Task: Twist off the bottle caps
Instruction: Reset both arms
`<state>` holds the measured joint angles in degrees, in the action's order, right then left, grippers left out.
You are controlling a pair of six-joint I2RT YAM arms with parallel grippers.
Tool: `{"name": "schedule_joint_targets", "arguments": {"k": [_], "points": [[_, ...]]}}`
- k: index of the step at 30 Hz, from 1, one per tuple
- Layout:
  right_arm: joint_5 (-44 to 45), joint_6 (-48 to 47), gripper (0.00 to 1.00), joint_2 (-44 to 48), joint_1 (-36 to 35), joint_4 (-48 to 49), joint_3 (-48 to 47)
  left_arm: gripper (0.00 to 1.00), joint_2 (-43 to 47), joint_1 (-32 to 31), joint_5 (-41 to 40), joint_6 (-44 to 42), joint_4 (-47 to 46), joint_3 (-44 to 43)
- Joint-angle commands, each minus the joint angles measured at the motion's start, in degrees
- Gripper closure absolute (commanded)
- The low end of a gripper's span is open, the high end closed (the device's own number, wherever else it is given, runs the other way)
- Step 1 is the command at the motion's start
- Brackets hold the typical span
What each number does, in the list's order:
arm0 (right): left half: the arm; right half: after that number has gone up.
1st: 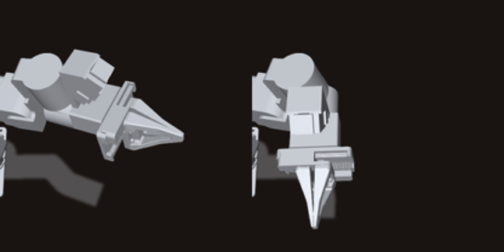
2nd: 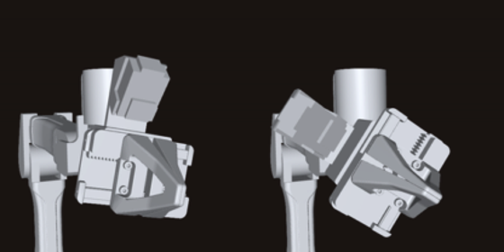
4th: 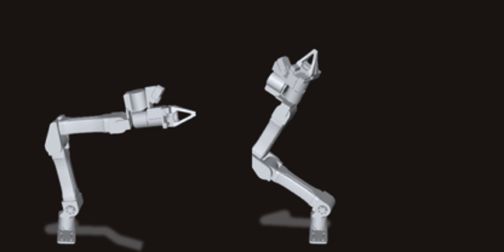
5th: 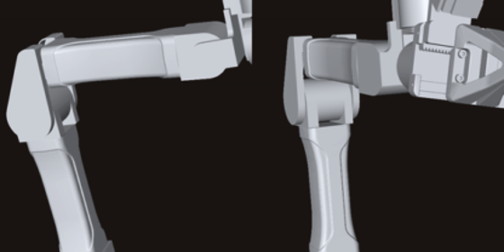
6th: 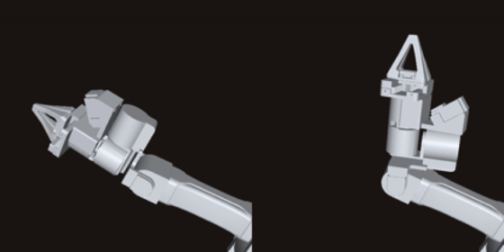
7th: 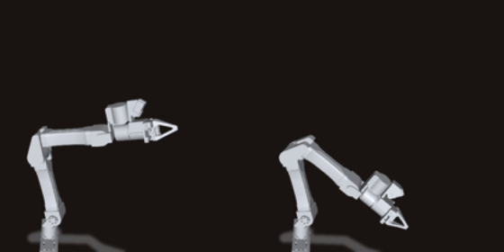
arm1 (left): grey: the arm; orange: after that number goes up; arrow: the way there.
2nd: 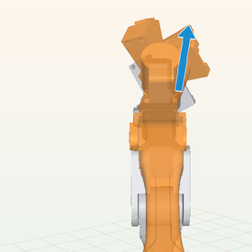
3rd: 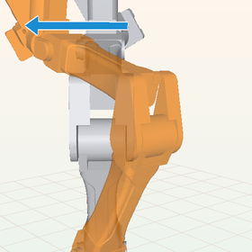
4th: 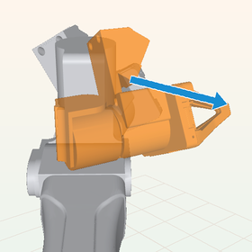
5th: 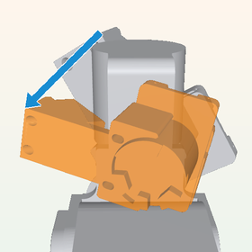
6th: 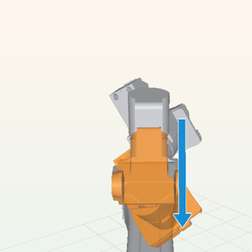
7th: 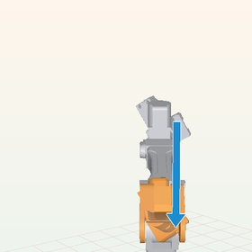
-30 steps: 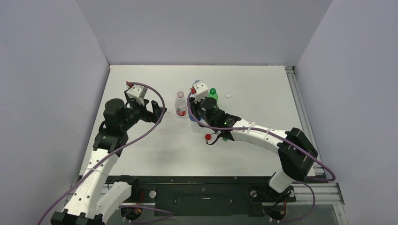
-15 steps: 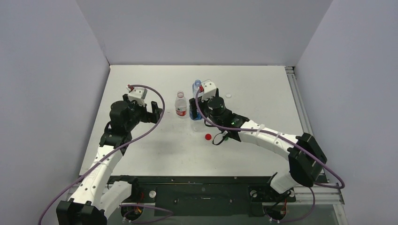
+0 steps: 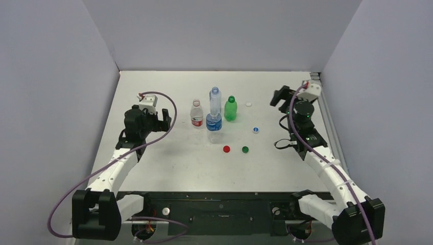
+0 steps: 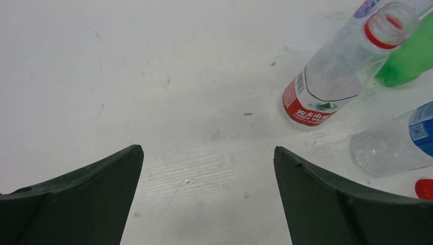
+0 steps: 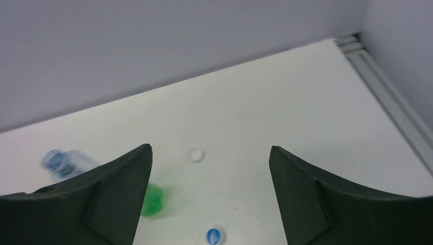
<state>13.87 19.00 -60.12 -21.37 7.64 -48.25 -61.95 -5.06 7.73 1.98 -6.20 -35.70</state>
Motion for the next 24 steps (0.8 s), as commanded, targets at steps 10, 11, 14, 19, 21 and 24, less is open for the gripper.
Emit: {"name": "schedule_joint_targets", "arguments": {"k": [10, 11, 14, 19, 21, 24], "points": [[19.2, 1.9, 0.17, -8.8, 20.2, 25.6, 21.3, 0.03, -11.6, 7.7, 4.0, 0.9, -24.2, 4.6], [18.8, 1.5, 0.17, -9.3, 20.5, 27.0, 21.6, 0.03, -12.1, 8.4, 4.4, 1.2, -27.3, 5.6], [16.0, -2.4, 0.17, -10.0, 20.8, 26.8, 20.8, 0.03, -12.8, 9.0, 4.3, 2.2, -33.8, 8.3], [15.2, -5.1, 0.17, -9.7, 20.2, 27.7, 24.0, 0.03, -13.6, 9.4, 3.6, 4.4, -39.5, 10.8], [15.8, -5.0, 0.17, -9.9, 20.0, 30.0, 26.4, 0.03, -13.8, 9.8, 2.3, 6.4, -40.4, 11.0], [18.3, -6.3, 0.17, -10.6, 18.4, 36.5, 29.4, 0.03, -13.8, 10.0, 2.6, 6.9, -40.9, 11.1]]}}
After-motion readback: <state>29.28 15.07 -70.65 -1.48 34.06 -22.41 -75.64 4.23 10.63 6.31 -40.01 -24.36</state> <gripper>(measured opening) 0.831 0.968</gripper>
